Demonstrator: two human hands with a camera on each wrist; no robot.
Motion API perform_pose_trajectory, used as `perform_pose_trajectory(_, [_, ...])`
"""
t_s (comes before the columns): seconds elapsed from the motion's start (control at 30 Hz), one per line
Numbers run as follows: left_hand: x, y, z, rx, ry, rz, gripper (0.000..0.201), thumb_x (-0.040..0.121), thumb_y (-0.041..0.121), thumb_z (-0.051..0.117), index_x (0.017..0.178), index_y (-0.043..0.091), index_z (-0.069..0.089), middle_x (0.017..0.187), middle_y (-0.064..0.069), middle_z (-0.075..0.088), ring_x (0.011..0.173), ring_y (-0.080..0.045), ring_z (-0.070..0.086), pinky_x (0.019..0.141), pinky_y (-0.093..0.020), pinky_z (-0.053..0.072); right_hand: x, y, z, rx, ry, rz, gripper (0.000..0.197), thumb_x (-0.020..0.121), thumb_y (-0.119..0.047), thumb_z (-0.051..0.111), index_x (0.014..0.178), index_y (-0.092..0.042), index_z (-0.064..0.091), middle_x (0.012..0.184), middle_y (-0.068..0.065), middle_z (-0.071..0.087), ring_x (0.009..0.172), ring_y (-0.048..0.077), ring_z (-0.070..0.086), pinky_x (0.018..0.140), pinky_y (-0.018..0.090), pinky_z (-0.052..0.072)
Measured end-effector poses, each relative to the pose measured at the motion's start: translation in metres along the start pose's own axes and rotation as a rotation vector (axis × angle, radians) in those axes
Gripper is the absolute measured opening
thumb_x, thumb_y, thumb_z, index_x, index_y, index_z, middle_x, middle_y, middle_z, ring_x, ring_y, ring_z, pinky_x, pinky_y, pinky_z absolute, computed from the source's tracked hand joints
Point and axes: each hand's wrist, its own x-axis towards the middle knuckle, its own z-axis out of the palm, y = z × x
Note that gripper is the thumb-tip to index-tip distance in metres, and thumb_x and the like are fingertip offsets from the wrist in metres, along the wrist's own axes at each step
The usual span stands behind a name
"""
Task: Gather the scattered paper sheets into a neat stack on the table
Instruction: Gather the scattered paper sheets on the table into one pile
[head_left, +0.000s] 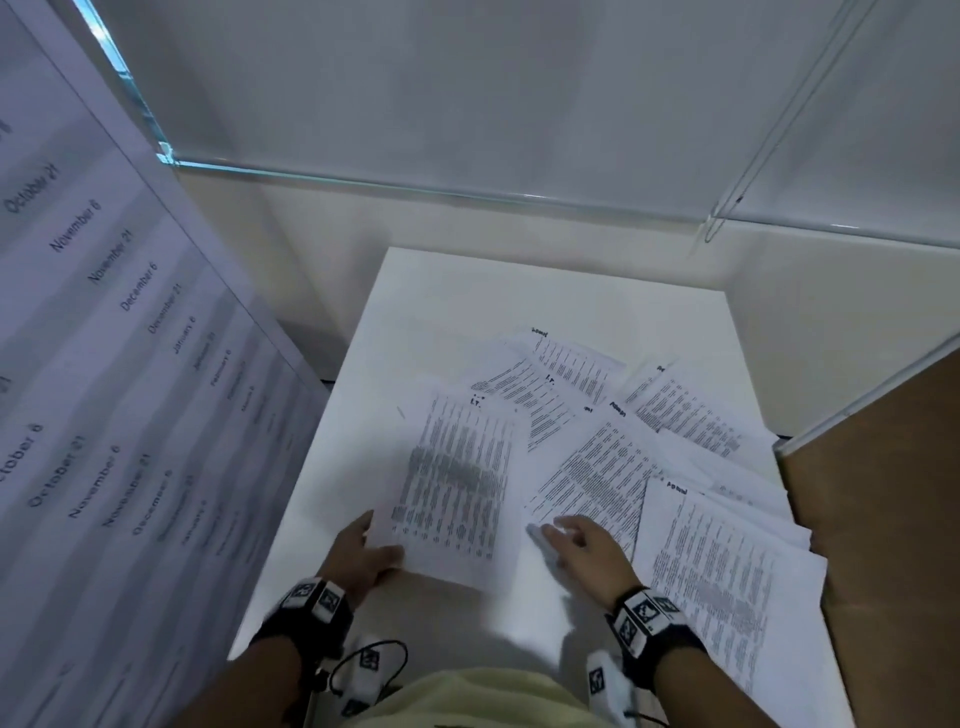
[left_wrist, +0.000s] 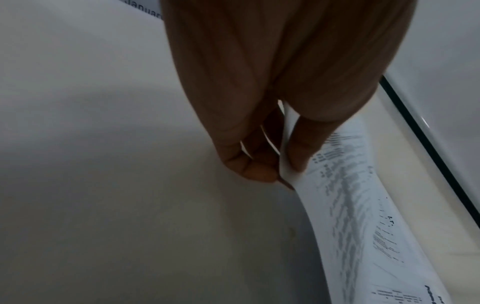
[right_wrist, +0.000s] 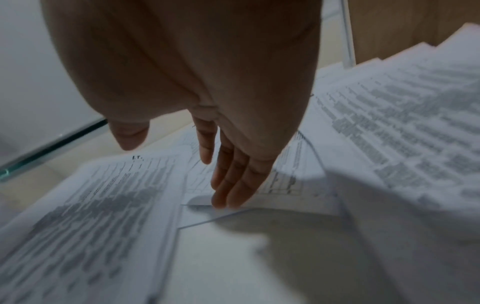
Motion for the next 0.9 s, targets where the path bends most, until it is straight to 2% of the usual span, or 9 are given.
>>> perform_pose_trajectory(0.1, [-0.009, -0.007, 0.007, -0.048, -0.104, -0.078, 0.061, 0.056, 0.008, 0.077, 0.115, 0.015, 0.065, 0.116, -0.021, 0.069, 0.102, -0.038, 0.066, 0.081, -0.043, 0.056, 0.005, -0.002, 0.004, 0.138, -0.035, 0.046, 0.089, 0.058, -0.087, 0.066, 0.126, -0.031, 0.053, 0.108, -0.003, 0.069, 0.095, 0.018, 0.070, 0.088, 0.038, 0.056])
perform_pose_trajectory(0.23, [-0.021, -0.012, 0.025, 0.019, -0.252, -0.151, 0.053, 0.059, 0.002, 0.072, 0.111, 0.006, 0.067, 0.104, -0.014, 0.076, 0.094, -0.033, 0.067, 0.078, -0.040, 0.054, 0.003, 0.001, 0.000, 0.320, -0.114, 0.070, 0.091, 0.061, -0.058, 0.087, 0.133, -0.016, 0.049, 0.086, 0.006, 0.066, 0.068, 0.016, 0.062, 0.073, 0.034, 0.052])
perform_pose_trajectory(0.4, [-0.026, -0.001, 0.048, -0.010, -0.425, -0.207, 0.034, 0.068, -0.009, 0.065, 0.101, -0.003, 0.067, 0.081, -0.014, 0.071, 0.057, -0.018, 0.066, 0.056, -0.029, 0.053, -0.005, 0.012, -0.028, 0.251, 0.016, 0.113, 0.069, 0.076, -0.053, 0.080, 0.130, -0.019, 0.053, 0.119, 0.003, 0.064, 0.107, 0.025, 0.066, 0.100, 0.045, 0.053])
perform_pose_trajectory(0.5, [-0.019, 0.001, 0.061, 0.057, -0.562, -0.191, 0.047, 0.069, -0.006, 0.072, 0.115, -0.007, 0.065, 0.114, -0.033, 0.065, 0.094, -0.037, 0.067, 0.075, -0.037, 0.057, -0.013, 0.019, -0.044, 0.356, -0.029, 0.125, 0.058, 0.077, -0.052, 0.081, 0.121, -0.021, 0.062, 0.123, -0.001, 0.066, 0.112, 0.021, 0.064, 0.107, 0.052, 0.048])
perform_pose_trajectory(0.57, [-0.014, 0.001, 0.075, 0.134, -0.607, -0.181, 0.055, 0.065, 0.000, 0.077, 0.119, -0.007, 0.064, 0.122, -0.036, 0.061, 0.103, -0.039, 0.063, 0.082, -0.040, 0.054, -0.018, 0.028, -0.055, 0.521, 0.007, 0.133, 0.038, 0.080, -0.037, 0.082, 0.108, -0.016, 0.066, 0.114, 0.005, 0.071, 0.107, 0.020, 0.067, 0.109, 0.051, 0.046])
perform_pose_trajectory(0.63, [-0.013, 0.008, 0.092, 0.220, -0.538, -0.173, 0.052, 0.062, 0.000, 0.074, 0.114, 0.001, 0.069, 0.106, -0.026, 0.070, 0.089, -0.031, 0.068, 0.071, -0.034, 0.057, -0.024, 0.036, -0.070, 0.557, 0.099, 0.167, 0.019, 0.091, -0.021, 0.073, 0.103, -0.011, 0.063, 0.118, 0.008, 0.068, 0.109, 0.019, 0.063, 0.103, 0.044, 0.049])
perform_pose_trajectory(0.73, [-0.002, 0.022, 0.111, 0.333, -0.407, -0.161, 0.048, 0.064, 0.006, 0.071, 0.111, 0.015, 0.067, 0.094, -0.009, 0.070, 0.075, -0.019, 0.065, 0.062, -0.027, 0.050, -0.028, 0.066, -0.102, 0.421, 0.249, 0.174, 0.017, 0.096, -0.017, 0.066, 0.112, -0.012, 0.068, 0.114, 0.003, 0.072, 0.099, 0.017, 0.067, 0.087, 0.034, 0.055])
perform_pose_trajectory(0.83, [0.022, 0.031, 0.118, 0.526, -0.069, -0.065, 0.025, 0.071, 0.026, 0.075, 0.092, 0.020, 0.064, 0.095, -0.012, 0.069, 0.077, -0.026, 0.063, 0.069, -0.034, 0.051, -0.036, 0.106, -0.135, 0.312, 0.324, 0.290, 0.022, 0.095, -0.011, 0.061, 0.115, -0.013, 0.070, 0.107, 0.005, 0.073, 0.100, 0.029, 0.068, 0.096, 0.044, 0.055])
perform_pose_trajectory(0.9, [0.031, 0.038, 0.121, 0.698, 0.233, -0.005, 0.029, 0.079, 0.035, 0.070, 0.097, 0.016, 0.060, 0.103, -0.014, 0.068, 0.091, -0.032, 0.062, 0.083, -0.036, 0.050, -0.041, 0.130, -0.153, 0.218, 0.372, 0.373, 0.020, 0.091, -0.006, 0.060, 0.109, -0.008, 0.067, 0.103, 0.009, 0.070, 0.095, 0.031, 0.067, 0.090, 0.042, 0.055])
